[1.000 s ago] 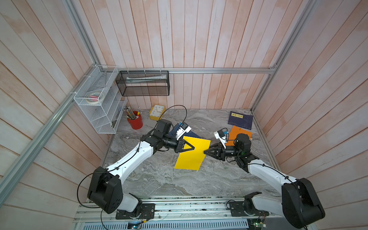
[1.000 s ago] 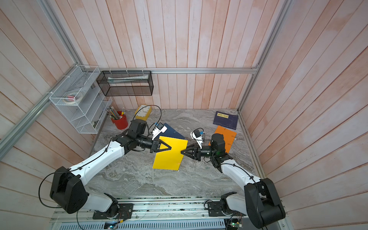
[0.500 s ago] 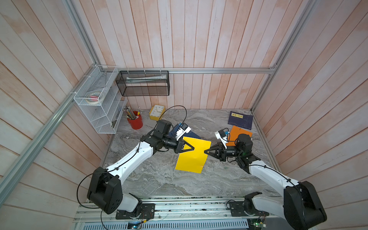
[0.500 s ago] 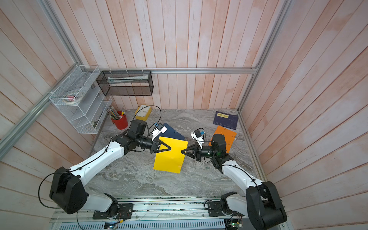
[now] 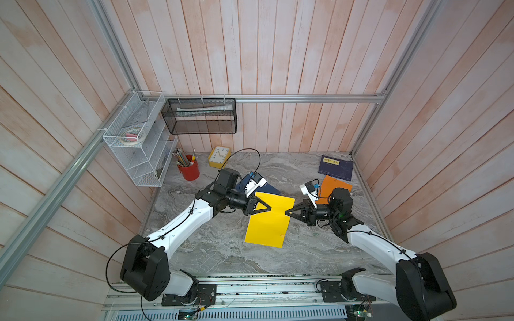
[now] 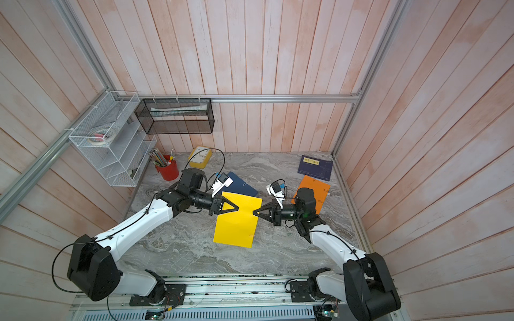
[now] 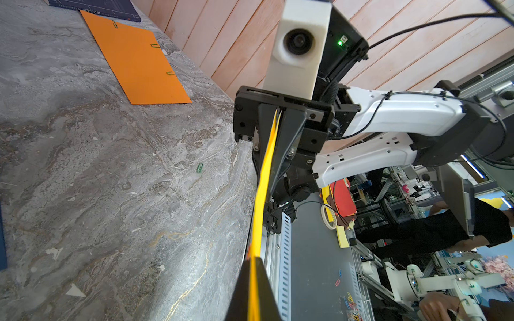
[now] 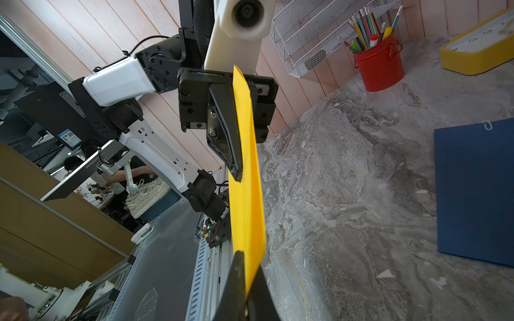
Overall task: Unclip the paperclips from the documents
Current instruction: Adjust the document.
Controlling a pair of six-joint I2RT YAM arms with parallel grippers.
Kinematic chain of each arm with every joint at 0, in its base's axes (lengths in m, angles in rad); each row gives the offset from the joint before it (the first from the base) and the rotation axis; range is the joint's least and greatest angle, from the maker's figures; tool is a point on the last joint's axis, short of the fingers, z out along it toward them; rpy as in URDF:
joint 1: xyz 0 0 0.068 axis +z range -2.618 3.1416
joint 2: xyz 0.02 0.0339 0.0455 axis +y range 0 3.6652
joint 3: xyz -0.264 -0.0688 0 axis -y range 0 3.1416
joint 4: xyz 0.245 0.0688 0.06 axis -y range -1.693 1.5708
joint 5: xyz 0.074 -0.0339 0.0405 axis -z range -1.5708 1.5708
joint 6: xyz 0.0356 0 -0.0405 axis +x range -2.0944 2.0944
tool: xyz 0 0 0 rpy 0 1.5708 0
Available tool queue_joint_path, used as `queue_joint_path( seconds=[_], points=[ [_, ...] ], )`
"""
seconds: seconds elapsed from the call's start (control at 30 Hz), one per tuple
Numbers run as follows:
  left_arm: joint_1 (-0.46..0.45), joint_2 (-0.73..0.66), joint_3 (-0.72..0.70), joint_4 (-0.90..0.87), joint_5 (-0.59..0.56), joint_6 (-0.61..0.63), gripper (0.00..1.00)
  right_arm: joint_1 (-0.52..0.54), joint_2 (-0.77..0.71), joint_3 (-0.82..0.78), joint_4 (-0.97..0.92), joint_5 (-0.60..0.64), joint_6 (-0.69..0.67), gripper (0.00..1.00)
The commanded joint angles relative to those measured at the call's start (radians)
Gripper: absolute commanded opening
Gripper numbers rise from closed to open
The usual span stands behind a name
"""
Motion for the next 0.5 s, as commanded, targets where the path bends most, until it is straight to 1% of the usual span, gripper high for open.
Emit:
queue_joint_path(
  seconds=[0.0,0.47],
  points=[
    [0.010,-0.029,-0.013,0.005,-0.007,0.015,0.00,-0.010,-0.010,-0.015,0.013,-0.012,0.002,0.03],
    [0.017,-0.035,-0.010,-0.002,-0.010,0.015,0.00,-0.016,-0.013,-0.003,-0.060,-0.002,-0.043,0.04]
  ],
)
